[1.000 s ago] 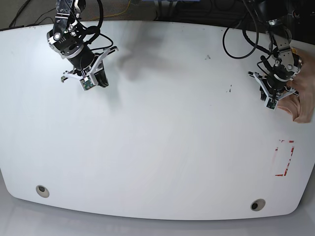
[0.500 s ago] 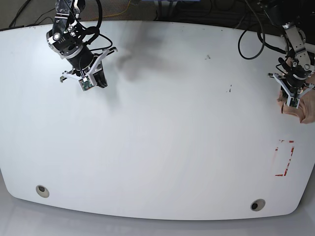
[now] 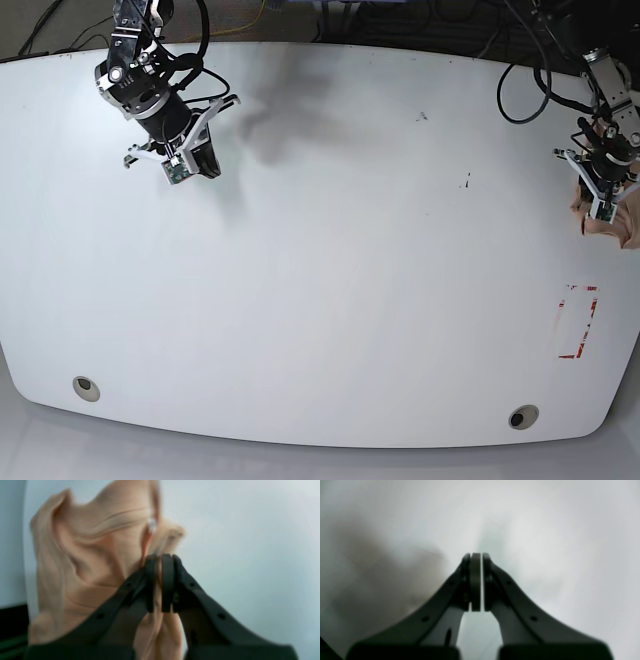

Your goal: Layout the t-shirt on the table in an organized manner, then fold the t-shirt properly

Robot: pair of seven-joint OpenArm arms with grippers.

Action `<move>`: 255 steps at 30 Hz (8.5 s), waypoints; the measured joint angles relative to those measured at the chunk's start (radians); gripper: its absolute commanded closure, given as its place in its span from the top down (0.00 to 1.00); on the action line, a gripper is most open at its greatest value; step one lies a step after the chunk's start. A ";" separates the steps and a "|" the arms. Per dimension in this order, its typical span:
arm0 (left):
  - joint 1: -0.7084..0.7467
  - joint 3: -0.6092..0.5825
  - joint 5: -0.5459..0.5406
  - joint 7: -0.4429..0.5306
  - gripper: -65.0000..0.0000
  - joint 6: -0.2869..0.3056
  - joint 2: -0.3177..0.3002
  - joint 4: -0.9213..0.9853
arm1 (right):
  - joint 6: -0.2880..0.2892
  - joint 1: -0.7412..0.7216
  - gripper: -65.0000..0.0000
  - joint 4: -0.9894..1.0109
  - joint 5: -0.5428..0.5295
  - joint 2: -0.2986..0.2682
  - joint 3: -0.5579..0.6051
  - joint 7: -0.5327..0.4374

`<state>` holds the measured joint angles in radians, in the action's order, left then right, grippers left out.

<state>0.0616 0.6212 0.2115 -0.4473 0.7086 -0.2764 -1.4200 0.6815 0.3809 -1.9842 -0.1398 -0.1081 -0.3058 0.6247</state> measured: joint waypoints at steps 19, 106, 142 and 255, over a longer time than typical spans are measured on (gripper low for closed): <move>0.041 0.072 -0.021 0.010 0.04 -0.005 0.053 -0.183 | 0.000 0.000 0.02 0.000 0.001 0.000 0.001 0.000; 0.542 -0.643 -0.011 0.711 0.04 -0.439 0.331 -0.386 | -0.079 0.121 0.02 -0.016 0.151 -0.024 -0.135 -0.302; 1.046 -0.438 -0.022 0.725 0.04 -0.435 0.334 -0.494 | -0.075 0.639 0.02 -0.016 -0.026 0.087 -0.208 -0.314; -0.046 -0.439 0.173 0.605 0.05 -0.698 0.218 1.420 | -0.220 -0.192 0.03 1.620 0.395 0.014 -0.054 -0.475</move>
<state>0.0158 0.1825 0.3847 0.1581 0.0109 -0.0586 0.0002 0.4614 0.1894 -0.3645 0.2554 -0.0944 -0.3599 0.1497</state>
